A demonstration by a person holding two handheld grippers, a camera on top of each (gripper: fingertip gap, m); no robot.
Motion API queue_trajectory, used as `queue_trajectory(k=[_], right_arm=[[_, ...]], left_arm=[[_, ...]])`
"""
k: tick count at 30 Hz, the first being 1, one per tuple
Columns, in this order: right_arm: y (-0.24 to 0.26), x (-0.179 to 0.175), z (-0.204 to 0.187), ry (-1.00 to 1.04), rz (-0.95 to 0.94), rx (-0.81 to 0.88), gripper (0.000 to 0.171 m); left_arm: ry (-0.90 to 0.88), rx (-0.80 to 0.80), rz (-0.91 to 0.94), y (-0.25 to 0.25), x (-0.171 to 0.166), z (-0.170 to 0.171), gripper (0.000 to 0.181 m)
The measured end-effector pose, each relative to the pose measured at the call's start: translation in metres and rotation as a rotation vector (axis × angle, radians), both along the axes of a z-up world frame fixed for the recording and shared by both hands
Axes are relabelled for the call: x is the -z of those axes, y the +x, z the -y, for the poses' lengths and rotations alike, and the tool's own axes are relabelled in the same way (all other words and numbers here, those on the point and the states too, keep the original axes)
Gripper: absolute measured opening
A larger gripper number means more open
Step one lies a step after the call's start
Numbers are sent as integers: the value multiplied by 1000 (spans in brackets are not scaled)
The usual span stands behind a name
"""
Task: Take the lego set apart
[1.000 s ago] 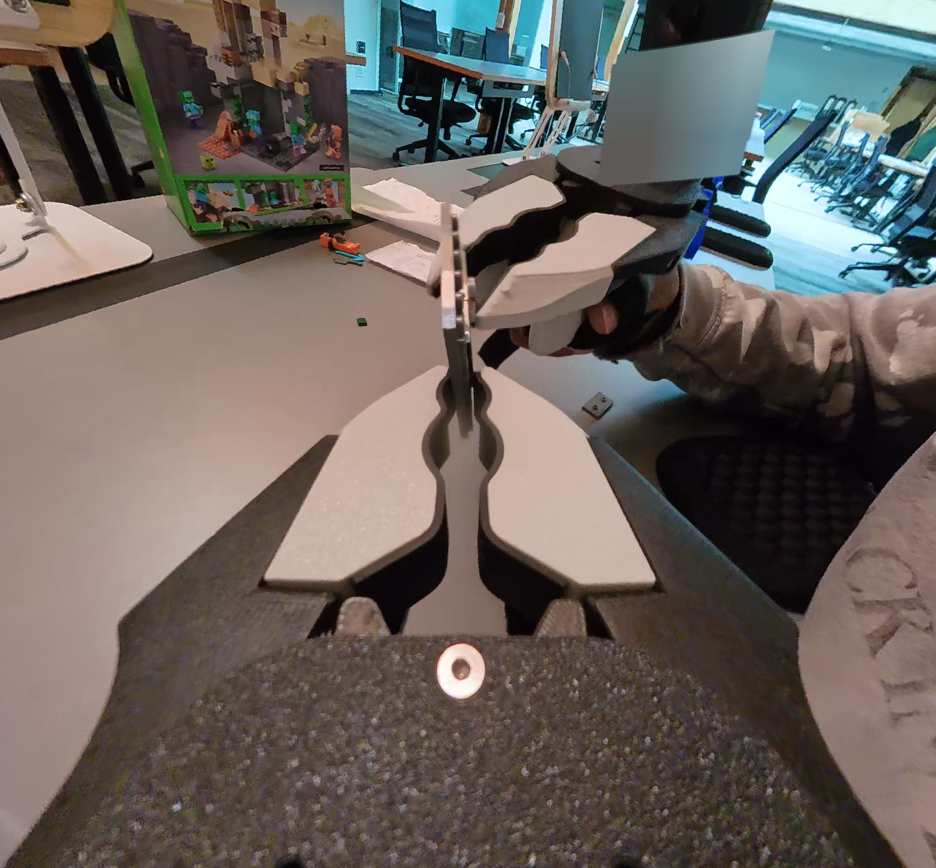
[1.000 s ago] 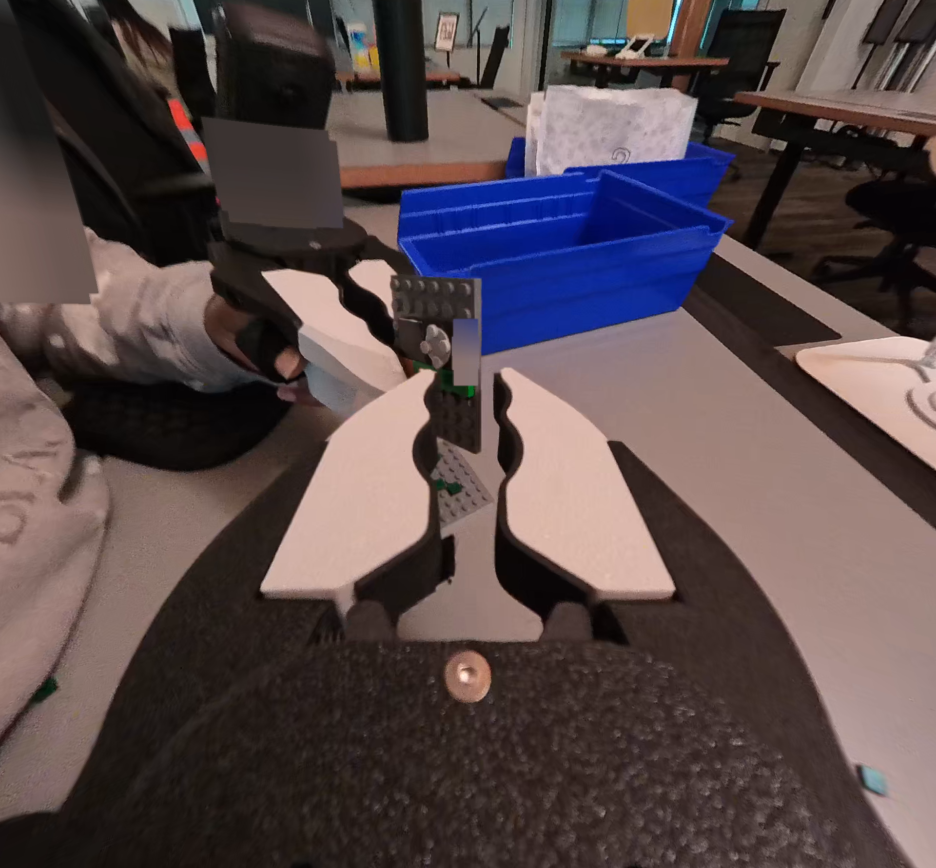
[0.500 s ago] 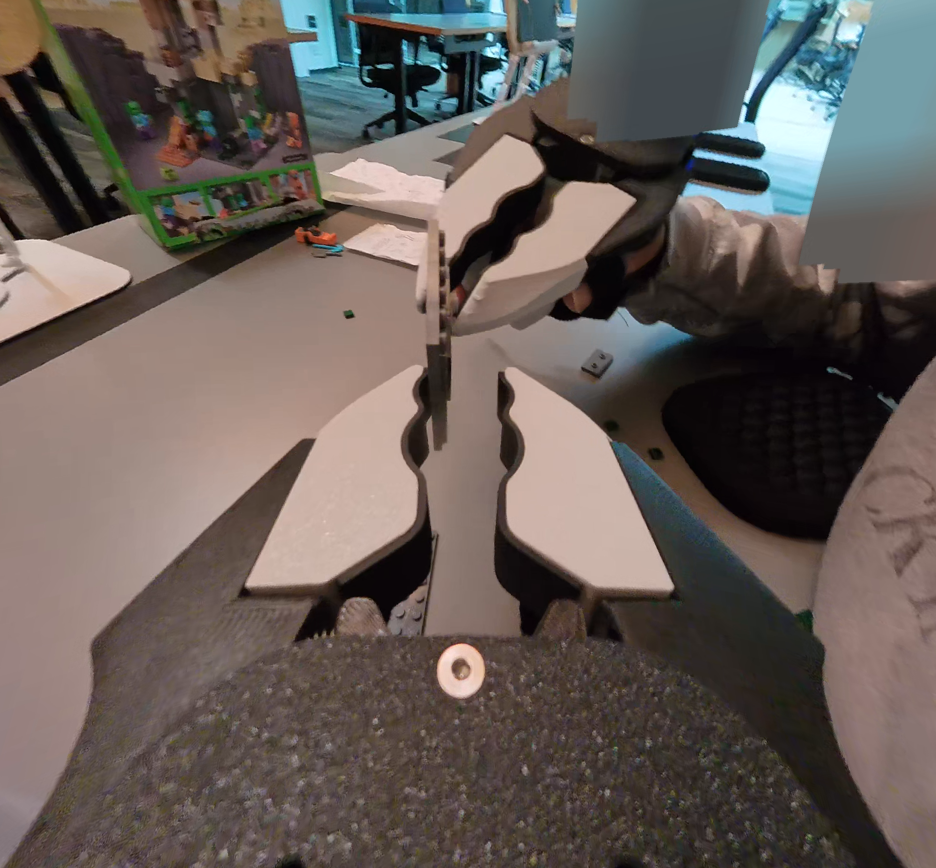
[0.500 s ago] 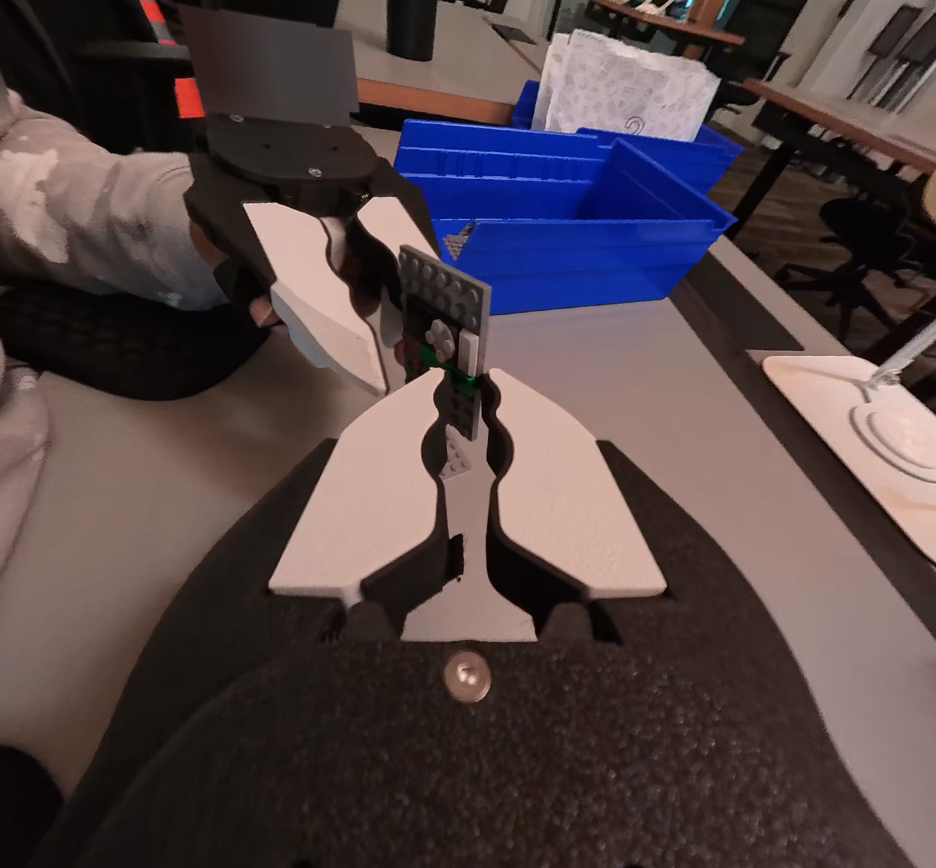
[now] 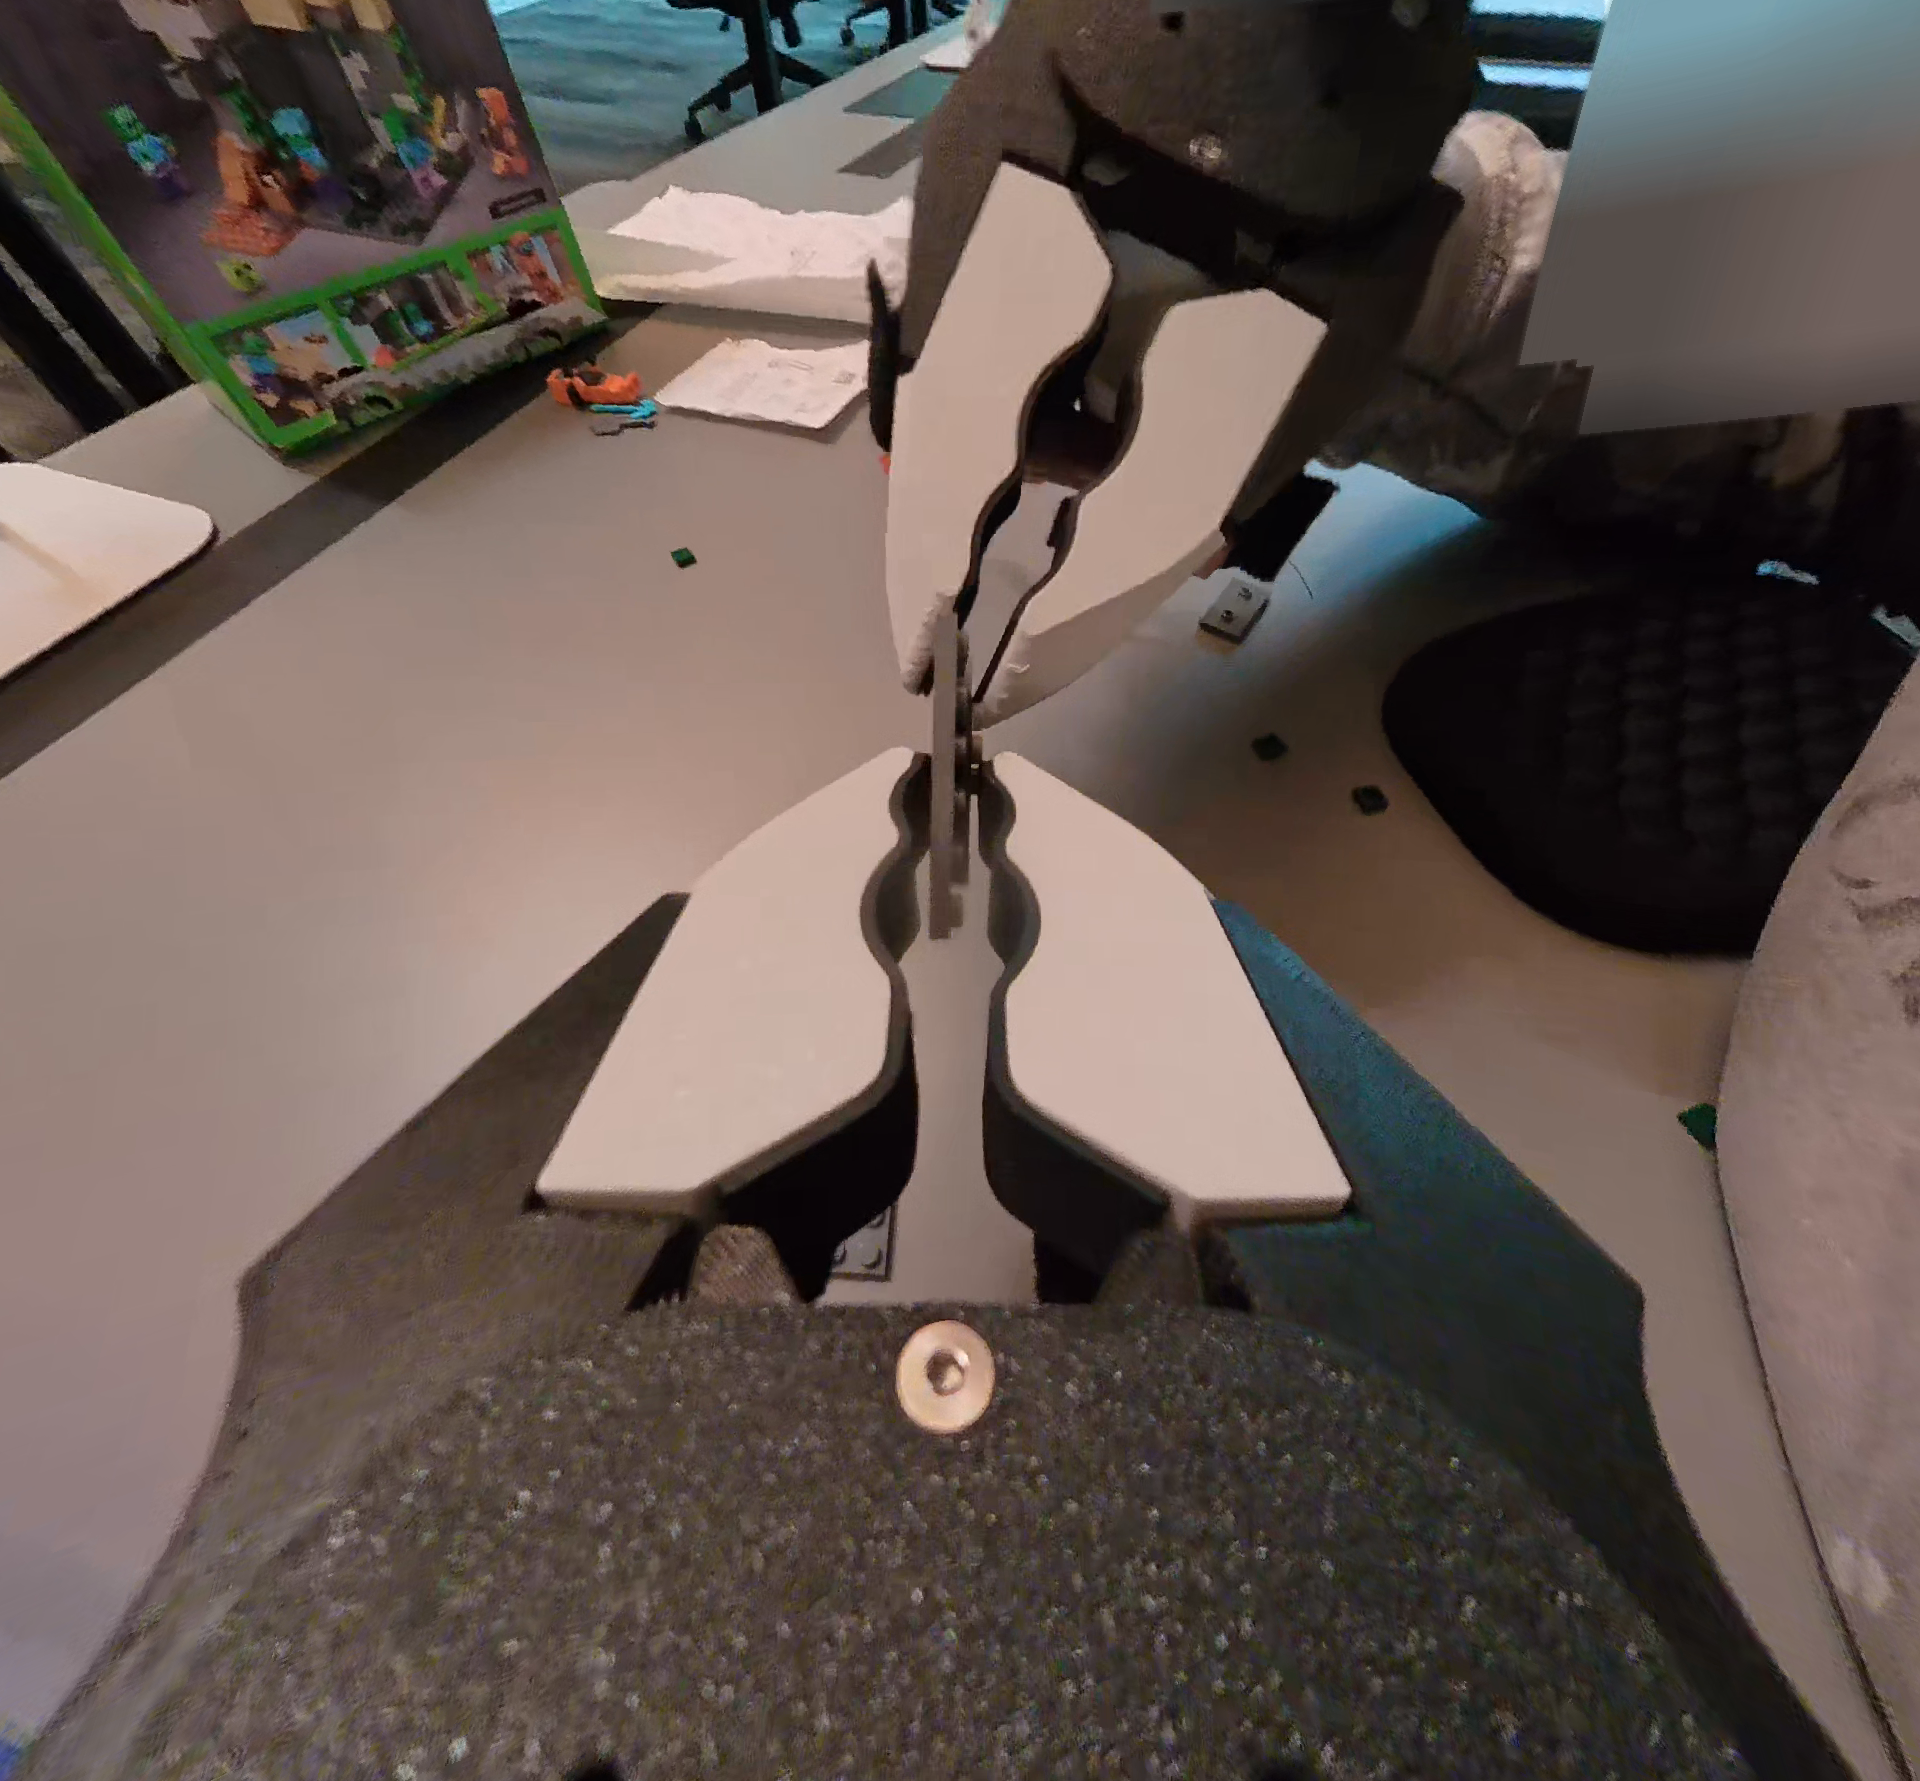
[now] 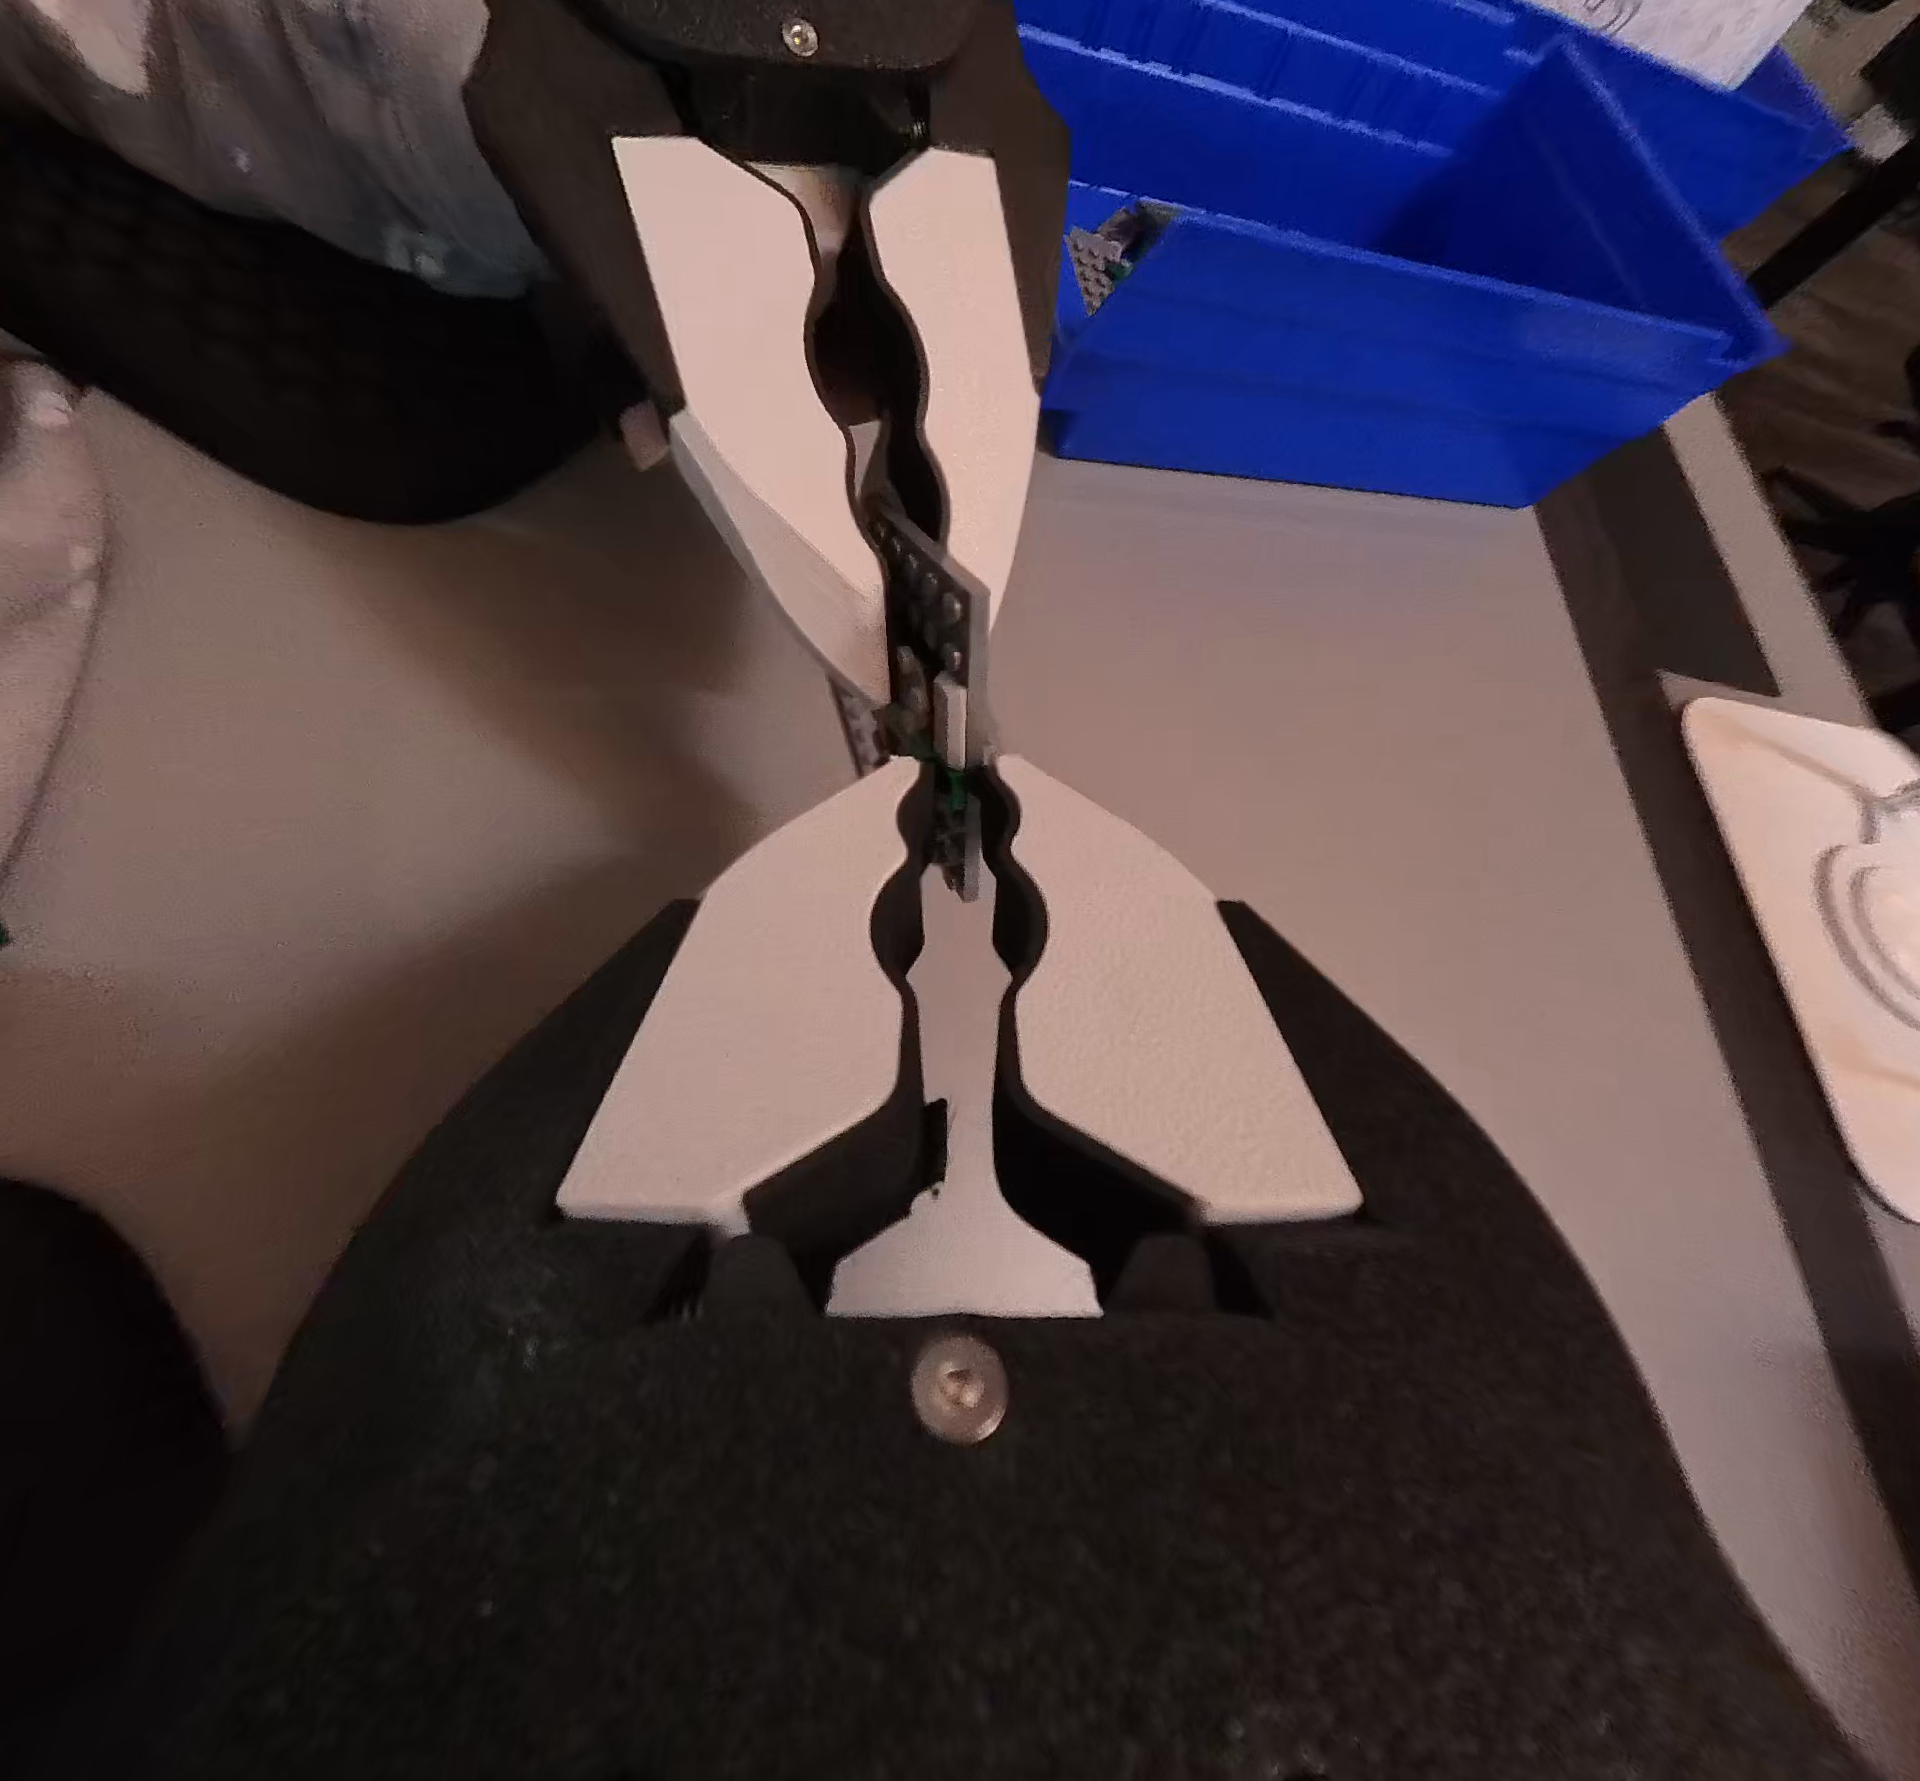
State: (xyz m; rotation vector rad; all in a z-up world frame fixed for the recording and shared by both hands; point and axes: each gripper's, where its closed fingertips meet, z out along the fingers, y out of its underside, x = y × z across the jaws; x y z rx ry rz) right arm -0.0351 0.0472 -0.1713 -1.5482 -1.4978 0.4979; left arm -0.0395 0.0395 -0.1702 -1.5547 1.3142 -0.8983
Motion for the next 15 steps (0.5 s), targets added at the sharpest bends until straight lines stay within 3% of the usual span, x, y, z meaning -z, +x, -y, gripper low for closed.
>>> queue_trajectory(k=[10,15], right_arm=[[-3,-12,-18,376,77,119,10],[-4,-11,-14,303,52,111,12]], left_arm=[[-296,-115,153,-3,-12,-16,8],[-302,-91,175,-4,-17,-13,8]])
